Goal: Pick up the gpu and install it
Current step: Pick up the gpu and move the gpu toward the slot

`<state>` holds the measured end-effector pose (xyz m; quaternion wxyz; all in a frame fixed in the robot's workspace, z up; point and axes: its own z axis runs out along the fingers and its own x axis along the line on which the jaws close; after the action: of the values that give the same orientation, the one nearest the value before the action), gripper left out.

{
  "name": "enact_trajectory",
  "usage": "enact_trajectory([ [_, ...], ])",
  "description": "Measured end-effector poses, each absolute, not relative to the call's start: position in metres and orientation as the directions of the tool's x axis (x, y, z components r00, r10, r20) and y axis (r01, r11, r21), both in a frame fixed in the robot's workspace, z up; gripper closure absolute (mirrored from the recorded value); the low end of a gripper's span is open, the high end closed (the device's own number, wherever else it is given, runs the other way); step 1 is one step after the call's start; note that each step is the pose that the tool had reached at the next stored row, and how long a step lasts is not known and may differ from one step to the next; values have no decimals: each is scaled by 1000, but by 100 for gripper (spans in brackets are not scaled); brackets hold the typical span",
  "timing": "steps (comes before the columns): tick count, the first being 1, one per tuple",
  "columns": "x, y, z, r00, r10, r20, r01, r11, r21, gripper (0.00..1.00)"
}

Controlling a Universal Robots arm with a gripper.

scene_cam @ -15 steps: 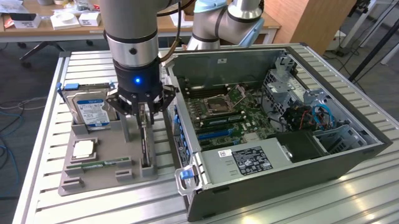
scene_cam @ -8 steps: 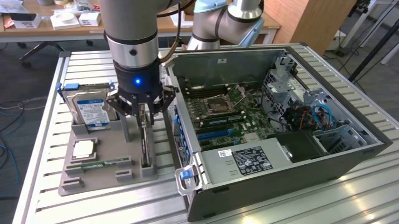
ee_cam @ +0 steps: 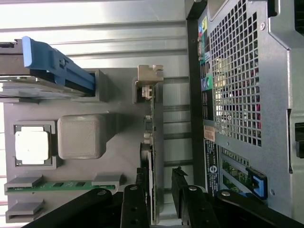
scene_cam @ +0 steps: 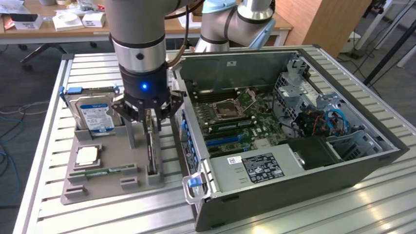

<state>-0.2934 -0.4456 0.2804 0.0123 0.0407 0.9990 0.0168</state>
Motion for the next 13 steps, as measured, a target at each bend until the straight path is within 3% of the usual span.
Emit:
enact_trajectory([
  [13, -293, -446, 278, -996, 82, -23, 81, 996, 35, 64],
])
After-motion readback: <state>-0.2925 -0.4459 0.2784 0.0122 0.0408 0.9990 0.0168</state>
